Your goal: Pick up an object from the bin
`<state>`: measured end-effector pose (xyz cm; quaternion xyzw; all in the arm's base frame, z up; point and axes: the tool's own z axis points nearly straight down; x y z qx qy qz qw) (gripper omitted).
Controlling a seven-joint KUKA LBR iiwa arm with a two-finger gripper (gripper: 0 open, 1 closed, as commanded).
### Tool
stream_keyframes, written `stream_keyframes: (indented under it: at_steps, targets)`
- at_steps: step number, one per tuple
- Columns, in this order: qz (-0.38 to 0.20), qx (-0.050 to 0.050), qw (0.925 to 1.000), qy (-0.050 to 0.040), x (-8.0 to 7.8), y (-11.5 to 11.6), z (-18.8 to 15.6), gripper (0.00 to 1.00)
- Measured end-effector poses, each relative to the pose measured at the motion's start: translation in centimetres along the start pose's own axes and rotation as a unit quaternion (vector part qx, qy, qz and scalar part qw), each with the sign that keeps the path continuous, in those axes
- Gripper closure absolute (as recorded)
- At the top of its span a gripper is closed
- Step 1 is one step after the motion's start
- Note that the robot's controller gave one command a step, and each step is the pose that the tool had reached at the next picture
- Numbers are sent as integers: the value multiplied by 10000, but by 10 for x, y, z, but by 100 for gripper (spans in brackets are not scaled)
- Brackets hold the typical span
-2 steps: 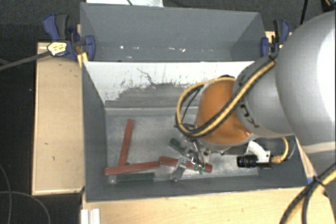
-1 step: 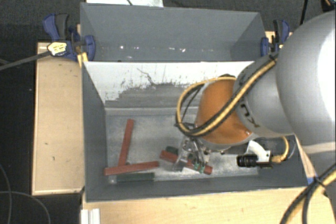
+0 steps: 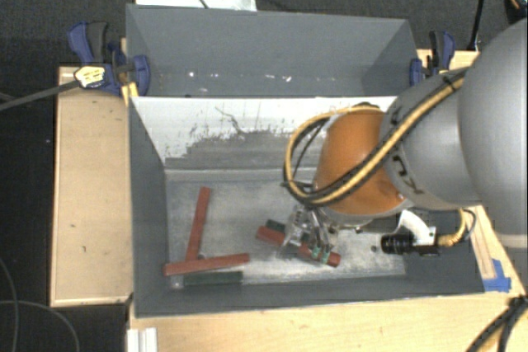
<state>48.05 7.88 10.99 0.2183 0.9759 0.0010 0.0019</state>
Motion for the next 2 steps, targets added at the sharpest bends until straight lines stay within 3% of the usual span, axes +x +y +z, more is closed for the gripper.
stream_keyframes:
  at_steps: [2]
  targets:
    - [-33, 0, 10000, -1, -1, 1, -63, 100]
